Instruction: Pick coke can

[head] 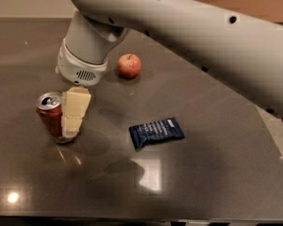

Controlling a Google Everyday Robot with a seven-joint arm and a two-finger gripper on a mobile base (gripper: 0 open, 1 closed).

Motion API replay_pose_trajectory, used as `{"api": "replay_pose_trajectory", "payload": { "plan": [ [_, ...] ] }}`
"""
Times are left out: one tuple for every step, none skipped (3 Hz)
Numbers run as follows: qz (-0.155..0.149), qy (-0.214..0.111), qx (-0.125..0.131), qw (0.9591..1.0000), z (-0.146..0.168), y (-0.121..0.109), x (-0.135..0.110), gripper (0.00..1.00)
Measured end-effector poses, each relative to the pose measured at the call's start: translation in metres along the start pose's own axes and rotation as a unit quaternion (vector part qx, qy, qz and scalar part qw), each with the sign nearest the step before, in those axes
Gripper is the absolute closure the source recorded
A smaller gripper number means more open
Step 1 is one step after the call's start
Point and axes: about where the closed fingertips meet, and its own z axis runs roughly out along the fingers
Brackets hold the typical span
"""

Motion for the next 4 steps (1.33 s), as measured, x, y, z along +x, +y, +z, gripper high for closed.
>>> {"api": "replay_pose_trajectory", "payload": {
  "plan": [
    [-0.009, -0.015, -0.010, 0.9998, 0.019, -0.008, -0.012, 0.00],
    [-0.018, -0.028, -0.021, 0.9992, 0.030, -0.011, -0.022, 0.18],
    [-0.029, -0.038, -0.031, 0.9984, 0.030, -0.006, -0.027, 0.41],
    [-0.034, -0.039, -0.038, 0.9980, 0.026, 0.001, -0.030, 0.64]
  ]
}}
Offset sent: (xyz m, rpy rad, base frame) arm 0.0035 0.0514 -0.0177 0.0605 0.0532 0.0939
